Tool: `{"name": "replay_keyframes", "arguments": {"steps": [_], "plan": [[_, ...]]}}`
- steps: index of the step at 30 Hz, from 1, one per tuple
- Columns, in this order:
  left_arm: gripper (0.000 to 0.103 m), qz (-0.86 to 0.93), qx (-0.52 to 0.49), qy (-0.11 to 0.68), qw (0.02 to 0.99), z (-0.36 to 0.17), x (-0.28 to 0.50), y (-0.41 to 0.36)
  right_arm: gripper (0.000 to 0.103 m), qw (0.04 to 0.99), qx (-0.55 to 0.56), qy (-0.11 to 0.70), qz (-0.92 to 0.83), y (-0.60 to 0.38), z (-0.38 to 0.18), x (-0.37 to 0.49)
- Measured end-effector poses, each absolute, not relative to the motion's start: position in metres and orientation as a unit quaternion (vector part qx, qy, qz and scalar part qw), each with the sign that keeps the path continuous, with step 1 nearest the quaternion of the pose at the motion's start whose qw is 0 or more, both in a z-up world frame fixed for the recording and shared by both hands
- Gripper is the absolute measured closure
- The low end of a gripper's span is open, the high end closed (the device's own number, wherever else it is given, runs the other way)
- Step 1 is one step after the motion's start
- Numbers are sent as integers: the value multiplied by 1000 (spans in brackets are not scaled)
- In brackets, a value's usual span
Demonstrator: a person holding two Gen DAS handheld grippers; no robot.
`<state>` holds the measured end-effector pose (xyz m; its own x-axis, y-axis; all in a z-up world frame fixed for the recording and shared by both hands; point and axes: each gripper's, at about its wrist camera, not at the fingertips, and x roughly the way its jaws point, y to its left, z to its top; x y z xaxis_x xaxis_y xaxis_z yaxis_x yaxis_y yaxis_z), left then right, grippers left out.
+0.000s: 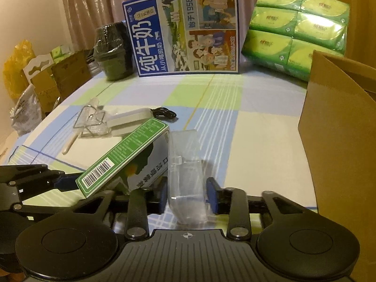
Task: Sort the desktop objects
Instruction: 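Grasp the green box with the left tool while the right tool grasps the clear plastic case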
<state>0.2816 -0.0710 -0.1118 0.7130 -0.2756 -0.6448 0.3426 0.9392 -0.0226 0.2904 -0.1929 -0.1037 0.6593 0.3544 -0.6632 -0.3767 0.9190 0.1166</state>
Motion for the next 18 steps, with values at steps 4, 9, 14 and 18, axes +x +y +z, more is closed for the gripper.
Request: {"name": "replay_keyframes", "arguments": {"steps": [4,9,14,18], "plan": [[76,-167,46,345,922,-111,280,-70,75,913,-19,359,194,-193,-102,288],[78,-159,37,362,918,-108,270,-67,75,910,-25,365,196,-192,-99,276],[78,-158,39,374,913,-104,247,-62,75,904,-17,380,193,-197,-94,253],[78,-157,42,386,908,-100,217,-59,75,899,-22,391,195,-202,-90,221]]}}
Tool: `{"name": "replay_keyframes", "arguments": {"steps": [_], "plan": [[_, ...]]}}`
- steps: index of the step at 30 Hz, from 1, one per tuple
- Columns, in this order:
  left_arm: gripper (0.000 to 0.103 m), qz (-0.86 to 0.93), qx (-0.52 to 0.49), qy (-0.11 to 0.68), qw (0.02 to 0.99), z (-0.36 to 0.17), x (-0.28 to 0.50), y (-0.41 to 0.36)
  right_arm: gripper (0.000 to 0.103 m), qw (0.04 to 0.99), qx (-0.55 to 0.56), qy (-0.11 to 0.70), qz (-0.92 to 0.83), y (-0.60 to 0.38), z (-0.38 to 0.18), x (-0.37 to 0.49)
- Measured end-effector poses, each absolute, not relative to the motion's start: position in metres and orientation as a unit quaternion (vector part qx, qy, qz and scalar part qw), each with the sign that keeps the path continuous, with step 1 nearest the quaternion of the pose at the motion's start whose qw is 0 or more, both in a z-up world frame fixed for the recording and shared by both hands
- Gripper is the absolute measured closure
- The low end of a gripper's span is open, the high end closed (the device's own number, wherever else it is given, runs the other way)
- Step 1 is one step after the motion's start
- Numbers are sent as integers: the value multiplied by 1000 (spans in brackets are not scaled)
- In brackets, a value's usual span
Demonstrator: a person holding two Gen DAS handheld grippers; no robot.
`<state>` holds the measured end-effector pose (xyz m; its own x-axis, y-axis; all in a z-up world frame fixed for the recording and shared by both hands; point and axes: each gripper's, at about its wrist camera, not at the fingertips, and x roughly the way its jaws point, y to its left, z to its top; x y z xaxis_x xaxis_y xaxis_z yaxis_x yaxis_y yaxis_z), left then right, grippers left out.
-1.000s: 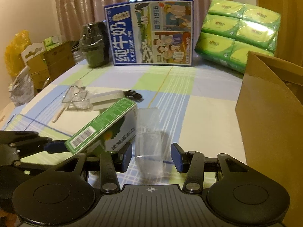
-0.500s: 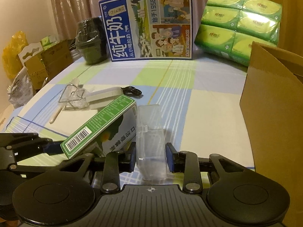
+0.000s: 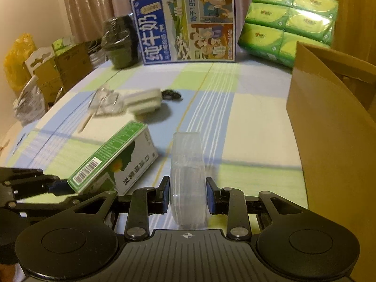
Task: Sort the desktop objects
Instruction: 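Grasp the green box with the left tool while the right tool grasps the clear plastic case, then lift the green box and clear plastic case off the table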
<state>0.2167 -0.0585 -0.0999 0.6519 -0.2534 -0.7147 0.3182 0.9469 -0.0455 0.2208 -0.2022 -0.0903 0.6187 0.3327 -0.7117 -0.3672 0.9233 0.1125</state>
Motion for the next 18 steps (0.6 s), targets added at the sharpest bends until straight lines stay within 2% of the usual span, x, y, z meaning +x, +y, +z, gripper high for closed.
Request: {"name": "replay_keyframes", "arguments": {"steps": [7,10,18], "plan": [[78,-163,64,386,906,-95,177,-60,75,896,-24,399,192,-209,-85,186],[74,-161,59,383,908,-93,179,-58,75,895,-27,401,191,-207,-87,186],[74,-164,52,392,904,-96,199,-63,75,892,-36,410,188,-203,-96,197]]}}
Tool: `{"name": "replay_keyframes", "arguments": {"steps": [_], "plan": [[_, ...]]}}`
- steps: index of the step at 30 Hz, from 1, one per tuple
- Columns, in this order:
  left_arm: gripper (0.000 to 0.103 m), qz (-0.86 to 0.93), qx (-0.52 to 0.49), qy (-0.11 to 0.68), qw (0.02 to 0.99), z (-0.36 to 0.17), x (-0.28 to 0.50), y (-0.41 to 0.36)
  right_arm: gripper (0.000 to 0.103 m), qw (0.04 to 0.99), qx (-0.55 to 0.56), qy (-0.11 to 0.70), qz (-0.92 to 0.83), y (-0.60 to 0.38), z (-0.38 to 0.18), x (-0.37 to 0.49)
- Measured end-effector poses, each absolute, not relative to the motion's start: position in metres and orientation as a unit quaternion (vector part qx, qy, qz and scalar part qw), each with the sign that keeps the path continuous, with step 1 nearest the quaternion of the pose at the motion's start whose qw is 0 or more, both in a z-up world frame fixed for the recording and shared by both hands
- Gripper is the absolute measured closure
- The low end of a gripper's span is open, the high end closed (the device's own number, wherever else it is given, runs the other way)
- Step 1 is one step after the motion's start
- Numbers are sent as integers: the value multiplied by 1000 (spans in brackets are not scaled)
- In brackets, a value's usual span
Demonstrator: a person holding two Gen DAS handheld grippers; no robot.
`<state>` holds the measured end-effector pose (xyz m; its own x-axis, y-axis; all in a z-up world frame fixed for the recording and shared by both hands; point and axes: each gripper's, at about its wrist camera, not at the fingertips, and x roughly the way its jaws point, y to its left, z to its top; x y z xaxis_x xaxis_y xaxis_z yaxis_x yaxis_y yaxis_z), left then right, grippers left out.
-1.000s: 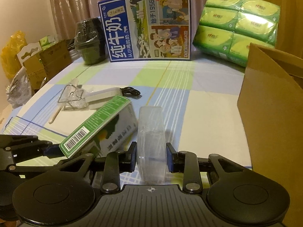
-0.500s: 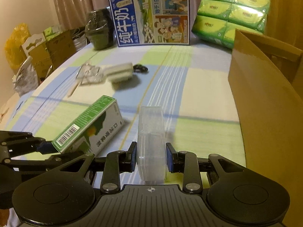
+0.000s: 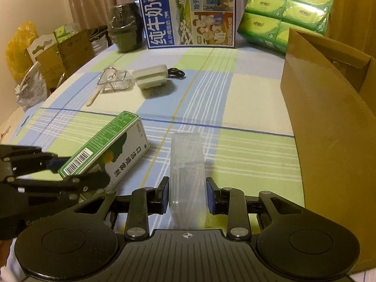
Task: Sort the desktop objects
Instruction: 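Lift the green box and clear plastic case off the table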
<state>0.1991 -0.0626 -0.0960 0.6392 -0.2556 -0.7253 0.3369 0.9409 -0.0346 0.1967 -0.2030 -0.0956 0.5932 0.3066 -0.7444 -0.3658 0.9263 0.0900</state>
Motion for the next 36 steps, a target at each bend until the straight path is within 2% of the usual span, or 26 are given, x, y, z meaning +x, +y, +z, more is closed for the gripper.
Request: {"name": "replay_keyframes", "arguments": {"steps": [17,21,36], "plan": [[74,-174,68,412,892,-101,225,-75,75,890,-45,420,174,-200,-97,206],[77,-169,72,417,890,-103,229,-75,75,891,-45,418,172,-201,-97,205],[78,-151,36,406,901,-85,207,-58,75,902,-35,396,171,-204,-84,196]]}}
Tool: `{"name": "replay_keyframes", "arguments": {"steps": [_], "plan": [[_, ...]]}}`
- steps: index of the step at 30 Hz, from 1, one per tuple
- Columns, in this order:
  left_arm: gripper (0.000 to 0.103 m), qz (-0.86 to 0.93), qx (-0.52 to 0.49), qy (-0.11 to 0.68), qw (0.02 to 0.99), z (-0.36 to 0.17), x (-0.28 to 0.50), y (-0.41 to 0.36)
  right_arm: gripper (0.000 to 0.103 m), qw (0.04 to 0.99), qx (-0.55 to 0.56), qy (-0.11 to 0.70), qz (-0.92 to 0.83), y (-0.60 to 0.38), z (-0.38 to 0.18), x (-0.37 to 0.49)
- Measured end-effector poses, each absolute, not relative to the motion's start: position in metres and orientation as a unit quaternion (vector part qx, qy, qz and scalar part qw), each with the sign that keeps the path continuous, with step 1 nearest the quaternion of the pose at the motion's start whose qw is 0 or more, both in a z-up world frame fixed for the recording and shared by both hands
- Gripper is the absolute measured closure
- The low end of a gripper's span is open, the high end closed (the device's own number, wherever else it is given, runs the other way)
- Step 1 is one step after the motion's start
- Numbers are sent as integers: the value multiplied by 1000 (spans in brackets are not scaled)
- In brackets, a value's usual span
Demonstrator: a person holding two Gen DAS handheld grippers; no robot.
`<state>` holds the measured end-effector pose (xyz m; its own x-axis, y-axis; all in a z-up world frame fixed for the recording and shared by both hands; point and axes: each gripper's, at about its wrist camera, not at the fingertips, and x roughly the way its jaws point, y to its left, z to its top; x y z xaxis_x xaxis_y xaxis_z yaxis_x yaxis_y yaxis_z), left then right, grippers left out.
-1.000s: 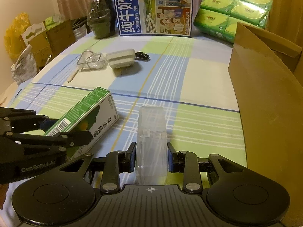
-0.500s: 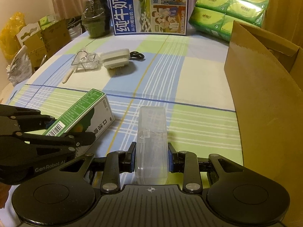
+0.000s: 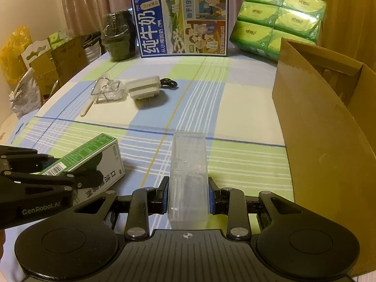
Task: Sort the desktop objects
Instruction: 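Lift the green box and clear plastic case off the table, then carry the green box and clear case over to the cardboard box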
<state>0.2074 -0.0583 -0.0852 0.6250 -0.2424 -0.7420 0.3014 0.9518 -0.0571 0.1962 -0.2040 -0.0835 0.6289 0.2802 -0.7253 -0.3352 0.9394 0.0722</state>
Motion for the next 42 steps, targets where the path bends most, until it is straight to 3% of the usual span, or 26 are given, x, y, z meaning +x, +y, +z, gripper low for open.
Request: {"name": "replay_keyframes", "arguments": {"steps": [16,42], "plan": [[78,-149,66,436,885,-109,216,-72,75,896,-29,405,179,-198,-89,200],[78,-147,23,396,906,-55,154,-69,75,921,19,357,154,-226,-51,128]]}}
